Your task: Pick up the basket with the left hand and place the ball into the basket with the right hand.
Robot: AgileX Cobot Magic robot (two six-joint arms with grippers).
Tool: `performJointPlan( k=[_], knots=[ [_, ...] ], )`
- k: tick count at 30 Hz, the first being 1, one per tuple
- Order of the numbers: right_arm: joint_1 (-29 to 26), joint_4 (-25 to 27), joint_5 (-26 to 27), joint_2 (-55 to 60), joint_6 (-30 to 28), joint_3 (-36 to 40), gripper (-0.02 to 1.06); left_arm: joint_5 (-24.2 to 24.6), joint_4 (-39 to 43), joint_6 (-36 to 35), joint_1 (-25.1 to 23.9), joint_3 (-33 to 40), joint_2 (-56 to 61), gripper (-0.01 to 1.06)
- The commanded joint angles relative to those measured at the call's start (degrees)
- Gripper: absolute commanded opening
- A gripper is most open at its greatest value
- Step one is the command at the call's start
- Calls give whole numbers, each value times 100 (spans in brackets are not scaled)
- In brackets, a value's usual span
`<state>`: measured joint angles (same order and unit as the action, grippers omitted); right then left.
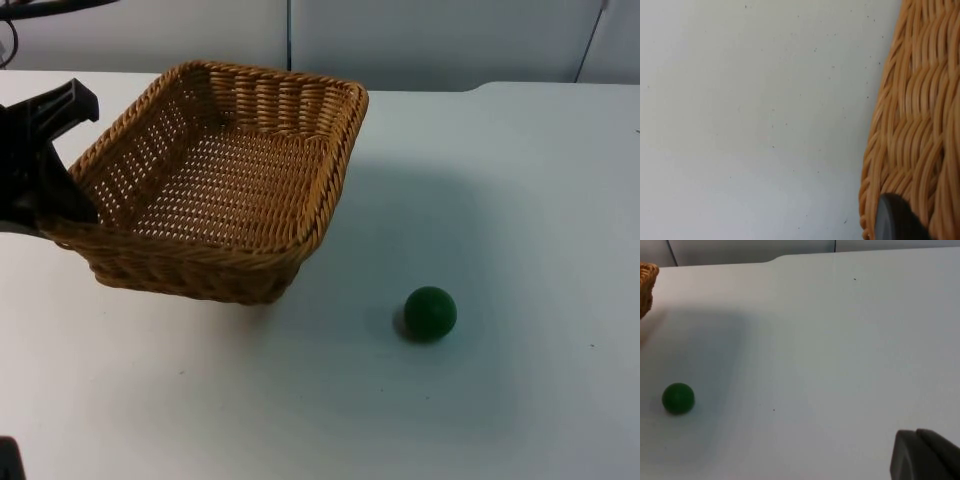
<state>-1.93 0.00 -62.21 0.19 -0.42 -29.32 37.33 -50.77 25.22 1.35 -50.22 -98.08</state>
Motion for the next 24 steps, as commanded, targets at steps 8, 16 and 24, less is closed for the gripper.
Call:
performJointPlan(
  k=[8,16,24],
  knots=[
    [-29,66,877,1499,-70,-207,0,32,-155,29,-18,-33,91,0],
    [-29,0,2392,3399,-103,-235,0,32,-155,29,-18,-33,91,0],
    [210,-31,3027,5321,-103,-235,26,32,-155,29,-18,-33,91,0]
  ],
)
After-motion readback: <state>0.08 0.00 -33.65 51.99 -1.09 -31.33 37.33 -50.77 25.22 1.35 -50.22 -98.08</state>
